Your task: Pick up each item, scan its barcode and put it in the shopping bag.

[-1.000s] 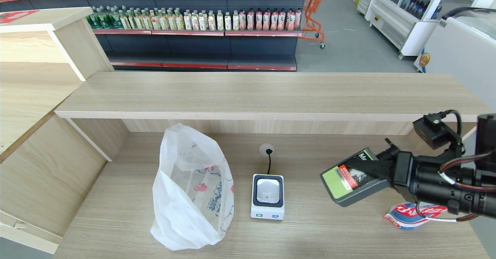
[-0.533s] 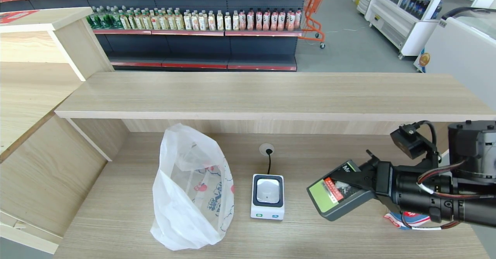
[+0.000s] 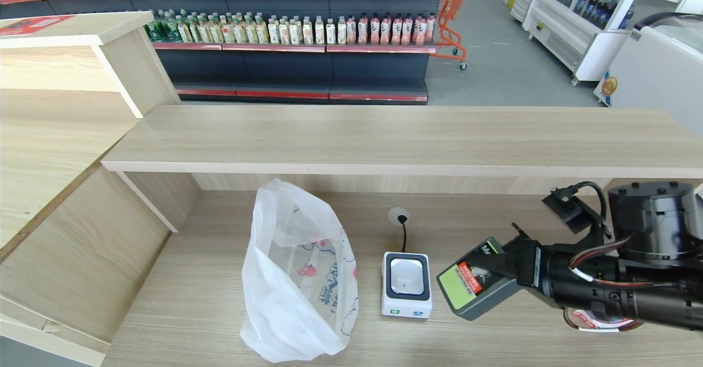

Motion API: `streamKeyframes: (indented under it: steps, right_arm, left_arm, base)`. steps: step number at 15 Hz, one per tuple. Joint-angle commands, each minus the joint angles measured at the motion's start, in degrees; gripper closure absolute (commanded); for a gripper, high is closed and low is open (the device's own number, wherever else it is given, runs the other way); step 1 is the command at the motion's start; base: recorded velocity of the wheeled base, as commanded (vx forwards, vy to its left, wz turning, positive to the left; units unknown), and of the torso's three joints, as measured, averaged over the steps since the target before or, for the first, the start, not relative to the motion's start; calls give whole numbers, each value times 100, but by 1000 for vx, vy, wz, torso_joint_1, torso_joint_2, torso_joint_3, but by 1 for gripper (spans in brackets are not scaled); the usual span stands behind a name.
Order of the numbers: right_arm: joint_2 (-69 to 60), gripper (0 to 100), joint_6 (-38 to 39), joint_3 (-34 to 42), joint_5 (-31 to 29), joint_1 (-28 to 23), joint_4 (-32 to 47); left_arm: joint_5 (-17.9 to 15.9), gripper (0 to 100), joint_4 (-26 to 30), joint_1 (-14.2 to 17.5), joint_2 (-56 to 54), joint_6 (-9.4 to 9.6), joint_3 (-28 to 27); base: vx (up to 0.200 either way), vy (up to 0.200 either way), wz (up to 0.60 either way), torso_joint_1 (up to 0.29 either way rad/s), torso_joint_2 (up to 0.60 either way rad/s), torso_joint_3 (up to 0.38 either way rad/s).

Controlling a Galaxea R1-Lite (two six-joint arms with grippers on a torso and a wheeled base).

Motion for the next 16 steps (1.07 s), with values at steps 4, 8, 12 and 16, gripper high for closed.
streamKeyframes:
  steps: [4,8,12,16]
  right_arm:
    - [1203,100,-844,-268,-467,114,-278]
    - [2266,100,-853,-611,-458,378,-1421]
    - [2943,100,-870,-945,-458,553,-1869]
    - [3426,100,-1239,-1068,-511,668,-2273]
  left_arm:
    - [1,0,0,5,-2,-3,0]
    - [1,0,0,5,-2,-3,0]
    - [1,0,0,5,-2,-3,0]
    - [1,0,0,5,-2,-3,0]
  base:
    - [0,0,0,0,0,0]
    - [0,0,0,0,0,0]
    - [0,0,0,0,0,0]
    - [0,0,0,0,0,0]
